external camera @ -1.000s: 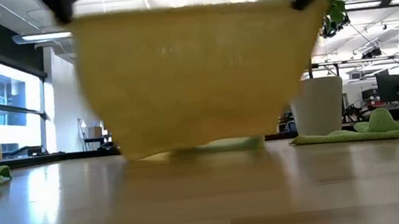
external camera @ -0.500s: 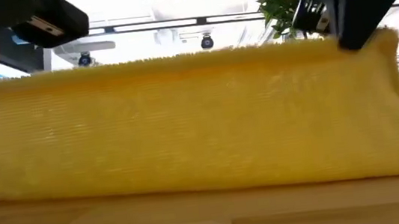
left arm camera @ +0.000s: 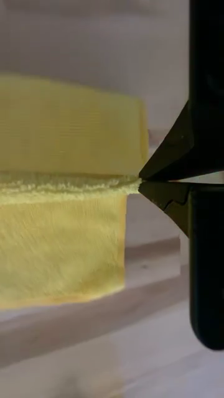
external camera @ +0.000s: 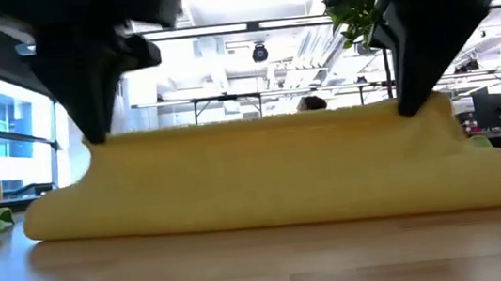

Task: Fold microfiber towels
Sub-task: Fold the yellow microfiber cloth

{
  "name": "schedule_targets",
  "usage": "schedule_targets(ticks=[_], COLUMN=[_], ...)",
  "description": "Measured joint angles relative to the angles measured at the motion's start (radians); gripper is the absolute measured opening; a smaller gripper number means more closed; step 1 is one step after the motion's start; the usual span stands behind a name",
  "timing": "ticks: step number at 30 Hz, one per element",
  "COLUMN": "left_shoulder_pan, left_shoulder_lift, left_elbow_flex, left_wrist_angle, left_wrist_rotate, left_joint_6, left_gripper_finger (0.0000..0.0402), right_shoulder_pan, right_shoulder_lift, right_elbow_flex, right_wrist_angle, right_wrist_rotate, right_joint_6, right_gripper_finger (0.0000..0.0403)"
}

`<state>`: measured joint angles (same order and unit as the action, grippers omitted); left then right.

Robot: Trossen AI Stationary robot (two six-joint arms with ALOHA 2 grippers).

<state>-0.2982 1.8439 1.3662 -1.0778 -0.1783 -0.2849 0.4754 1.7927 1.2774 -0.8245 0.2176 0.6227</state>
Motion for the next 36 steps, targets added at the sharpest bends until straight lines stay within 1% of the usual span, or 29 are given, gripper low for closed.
schedule_targets(ticks=[4,11,16,19,24,27,32,36], left_shoulder_pan=[0.050,0.113,0.151,0.171,0.193,0.195,0.203,0.210], left_shoulder_lift=[0.000,0.000,0.000,0.000,0.000,0.000,0.000,0.000], left_elbow_flex=[-0.033,-0.072,-0.081,-0.081,-0.081,-0.081,-0.081,-0.081], left_wrist_angle=[0.013,0.089,0.111,0.112,0.112,0.115,0.154,0.155], left_wrist_rotate=[-0.005,-0.051,-0.053,-0.053,-0.018,-0.015,-0.042,-0.043], left_joint_6=[0.034,0.116,0.167,0.186,0.193,0.195,0.211,0.211], left_gripper_finger=[0.0001,0.0001,0.0001,0.0001,0.0001,0.0001,0.0001,0.0001], right_shoulder_pan=[-0.037,-0.099,-0.131,-0.144,-0.149,-0.149,-0.149,-0.149], right_shoulder_lift=[0.001,0.001,0.001,0.001,0.001,0.001,0.001,0.002], right_elbow_flex=[0.000,0.000,0.000,0.000,0.000,0.000,0.000,0.000], right_wrist_angle=[-0.004,-0.011,-0.016,-0.022,-0.025,-0.029,-0.078,-0.120], right_wrist_rotate=[0.014,0.014,0.009,-0.020,-0.032,-0.028,0.032,0.041], right_joint_6=[-0.047,-0.074,-0.074,-0.067,-0.047,-0.026,0.022,0.064], right_gripper_finger=[0.0000,0.0000,0.0000,0.0000,0.0002,0.0021,0.0080,0.0116])
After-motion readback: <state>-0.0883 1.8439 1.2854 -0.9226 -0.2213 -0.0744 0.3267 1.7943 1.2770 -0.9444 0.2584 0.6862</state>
